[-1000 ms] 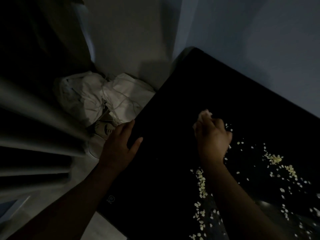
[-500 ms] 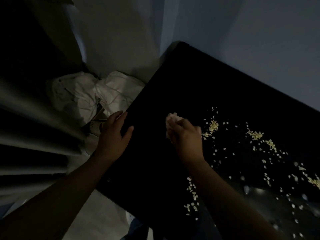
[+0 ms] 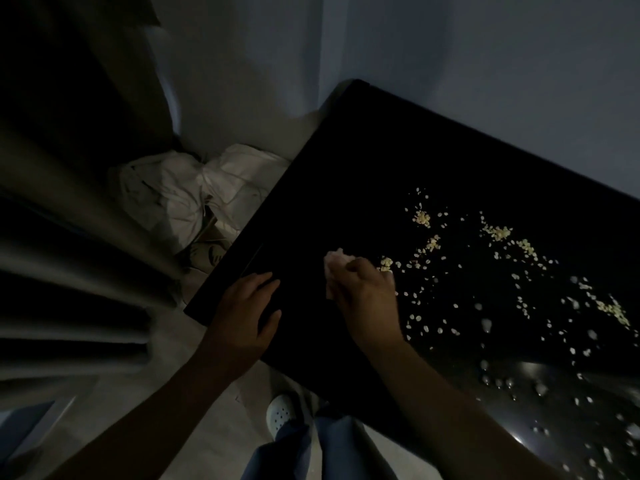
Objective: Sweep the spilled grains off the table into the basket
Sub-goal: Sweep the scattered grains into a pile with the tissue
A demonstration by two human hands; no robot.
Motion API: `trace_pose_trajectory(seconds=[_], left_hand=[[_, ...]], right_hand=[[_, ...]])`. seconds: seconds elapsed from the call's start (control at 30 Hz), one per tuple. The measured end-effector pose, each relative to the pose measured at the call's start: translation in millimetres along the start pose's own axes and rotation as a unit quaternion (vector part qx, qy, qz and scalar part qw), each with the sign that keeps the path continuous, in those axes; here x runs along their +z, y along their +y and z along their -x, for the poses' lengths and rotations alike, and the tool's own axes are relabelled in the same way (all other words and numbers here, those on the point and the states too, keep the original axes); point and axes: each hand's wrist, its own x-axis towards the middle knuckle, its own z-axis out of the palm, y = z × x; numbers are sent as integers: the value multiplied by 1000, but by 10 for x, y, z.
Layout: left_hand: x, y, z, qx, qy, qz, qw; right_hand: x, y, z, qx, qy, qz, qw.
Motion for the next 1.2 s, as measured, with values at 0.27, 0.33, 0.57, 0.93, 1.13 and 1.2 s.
trace_pose_trajectory(seconds=[0.27,0.33,0.57,0.93,1.13,1.2], left_hand=[[73,38,125,2,-18,-36,999],[84,60,115,-9,-26,-39,999],[81,87,150,-9,-46,-64,997],[80,24,139,4,-43,-67,997],[72,49,175,-8,-51,-50,997],[60,70,177,-11,-59,-51,997]], right_hand=[[-37,684,-134,143,-11,88,986],[-233,812,-120,182,26,68,981],[-392,150,230,100,45,-10,994],[121,325,-409,107,-28,38,993],[-441,537,-115,137,24,53,989],[-522,252,127,97,32,37,994]])
